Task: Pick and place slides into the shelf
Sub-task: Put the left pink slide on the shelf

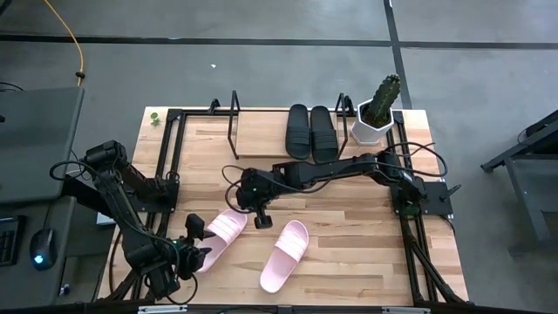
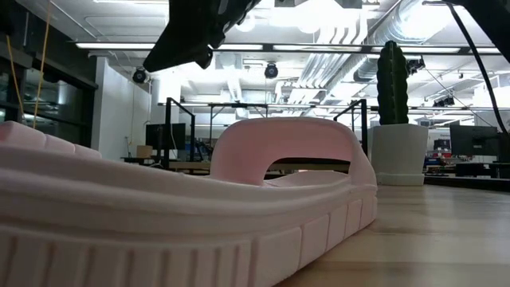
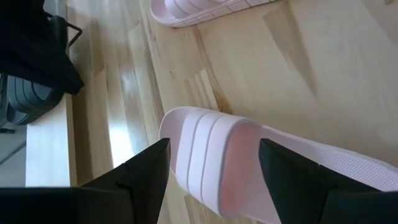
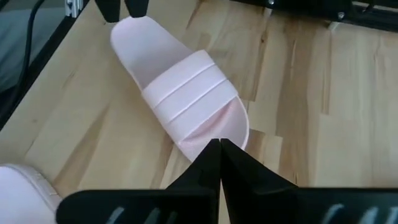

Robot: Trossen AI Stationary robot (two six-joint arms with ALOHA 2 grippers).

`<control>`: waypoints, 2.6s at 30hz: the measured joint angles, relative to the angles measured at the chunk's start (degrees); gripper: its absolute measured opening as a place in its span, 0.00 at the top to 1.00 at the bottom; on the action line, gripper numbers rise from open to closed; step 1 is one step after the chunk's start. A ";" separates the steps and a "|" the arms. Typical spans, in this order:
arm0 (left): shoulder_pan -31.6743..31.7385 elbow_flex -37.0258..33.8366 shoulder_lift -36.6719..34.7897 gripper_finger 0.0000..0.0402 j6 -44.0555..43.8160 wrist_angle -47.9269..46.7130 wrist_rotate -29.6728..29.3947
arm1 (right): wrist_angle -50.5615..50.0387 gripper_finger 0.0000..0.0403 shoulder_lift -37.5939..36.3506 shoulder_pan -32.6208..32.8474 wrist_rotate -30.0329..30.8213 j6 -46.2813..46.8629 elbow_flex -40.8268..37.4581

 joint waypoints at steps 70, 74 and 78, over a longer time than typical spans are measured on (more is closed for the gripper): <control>8.57 -16.92 7.84 0.42 -3.84 14.56 -3.56 | -1.42 0.64 0.02 -0.15 1.29 1.57 0.00; 10.83 -16.94 7.87 0.42 -1.66 17.27 -3.41 | -1.42 0.64 0.02 -0.15 1.29 1.57 0.00; 11.35 -16.92 7.87 0.42 -1.12 19.12 -3.22 | -1.42 0.64 0.02 -0.15 1.29 1.57 0.00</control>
